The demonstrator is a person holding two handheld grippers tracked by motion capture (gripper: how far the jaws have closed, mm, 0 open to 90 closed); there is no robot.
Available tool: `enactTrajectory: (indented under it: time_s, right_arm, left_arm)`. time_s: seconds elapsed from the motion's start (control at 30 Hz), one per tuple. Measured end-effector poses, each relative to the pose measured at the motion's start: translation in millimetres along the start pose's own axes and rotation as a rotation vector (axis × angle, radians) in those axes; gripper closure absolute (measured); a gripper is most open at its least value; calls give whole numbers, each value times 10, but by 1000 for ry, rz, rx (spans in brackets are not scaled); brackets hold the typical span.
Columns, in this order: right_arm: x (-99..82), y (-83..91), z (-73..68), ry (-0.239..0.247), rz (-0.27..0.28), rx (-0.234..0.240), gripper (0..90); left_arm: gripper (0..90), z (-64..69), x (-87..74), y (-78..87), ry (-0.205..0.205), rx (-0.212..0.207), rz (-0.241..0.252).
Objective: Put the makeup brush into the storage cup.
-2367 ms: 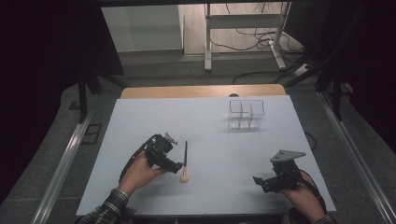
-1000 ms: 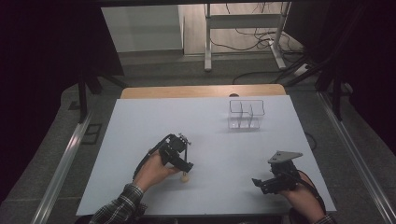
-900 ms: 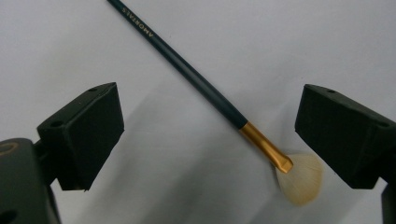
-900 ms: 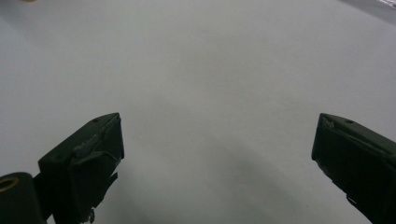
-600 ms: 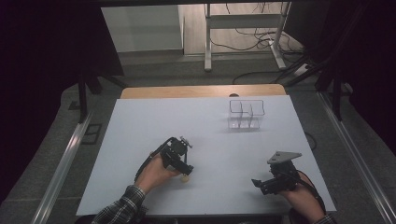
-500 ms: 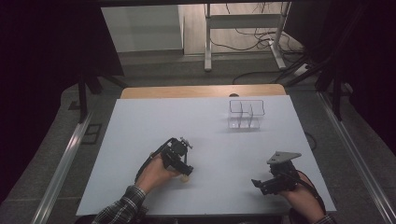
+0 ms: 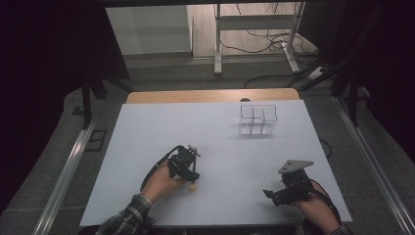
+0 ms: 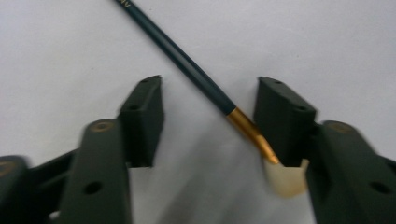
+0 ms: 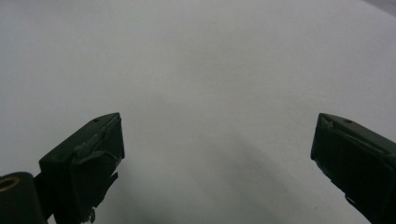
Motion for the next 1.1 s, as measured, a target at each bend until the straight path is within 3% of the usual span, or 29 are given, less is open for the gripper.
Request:
enactTrajectory:
  time_s: [0.03,0.1,0.13,0.17,0.2,0.93,1.1]
  right_arm:
    - [-4,-2,-4,1,-3,2,28]
    - [-5,-2,-5,3,-4,2,28]
    - [-5,-4,-4,7,-3,2,28]
    - [-6,-5,-5,9,-5,3,29]
    - [-7,-6,-5,9,-5,4,29]
    - [-8,-4,-14,8,-5,10,29]
    - [-6,-2,-11,11,-3,11,28]
  left_arm:
    - [604,-14,-11,15,6,2,-7]
    - [717,-18,-17,21,7,-2,-10]
    - [717,-23,-27,27,5,-8,-12]
    - [811,-25,-32,27,4,-12,-12]
    - [835,-27,-34,27,2,-15,-10]
    - [837,-34,-17,123,-70,-10,54]
    - [837,-4,-11,182,-106,-25,86]
Point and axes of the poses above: each handheld gripper's, and its own axes: y roughly backward along the jaws, x roughly out of its top, z roughly to its right, the point moved 7 cm from there along -y, roughly forward along the jaws, and after that the axes turned 14 degrees about -y, right-handed, at the moved point
